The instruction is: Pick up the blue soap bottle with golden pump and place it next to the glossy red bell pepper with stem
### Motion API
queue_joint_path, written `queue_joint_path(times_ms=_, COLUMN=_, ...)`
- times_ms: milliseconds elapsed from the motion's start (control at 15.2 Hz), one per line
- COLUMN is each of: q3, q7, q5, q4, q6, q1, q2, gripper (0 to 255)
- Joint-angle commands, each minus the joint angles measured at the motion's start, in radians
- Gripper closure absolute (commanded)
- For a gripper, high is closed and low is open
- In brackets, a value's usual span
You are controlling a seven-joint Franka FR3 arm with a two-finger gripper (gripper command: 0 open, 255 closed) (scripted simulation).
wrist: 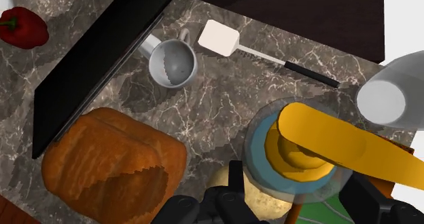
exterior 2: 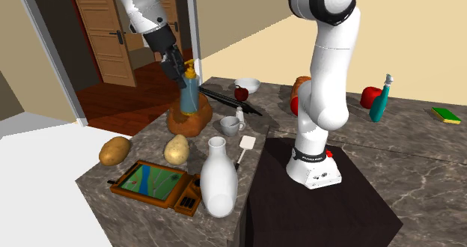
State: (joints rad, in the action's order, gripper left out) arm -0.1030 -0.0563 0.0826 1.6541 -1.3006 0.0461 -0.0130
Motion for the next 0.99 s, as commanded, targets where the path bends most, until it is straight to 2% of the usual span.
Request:
queue_joint_path(times_ms=0, q3=-0.001, q7=0.001, q5=0.001, q4=-0.034, q6=0.030, q1=-0.001, q2=0.005, gripper=255)
queue_joint_path(times_ms=132, q3=-0.001, q7=0.002, q5=0.001, q4=-0.055, q6=0.047, q1=-0.001, q2=0.008, gripper=255)
queue_joint_path(times_ms=528, q3=0.072, q7=0.144, q5=0.047, q4=0.049, q6=-0.006, q1=0.068, q2=-0.057, gripper=255)
queue_joint_path(times_ms=924, q3=0.149, q7=0.284, q5=0.097, q4=0.108, q6=-0.059, q1=0.134, q2=-0.085, gripper=255)
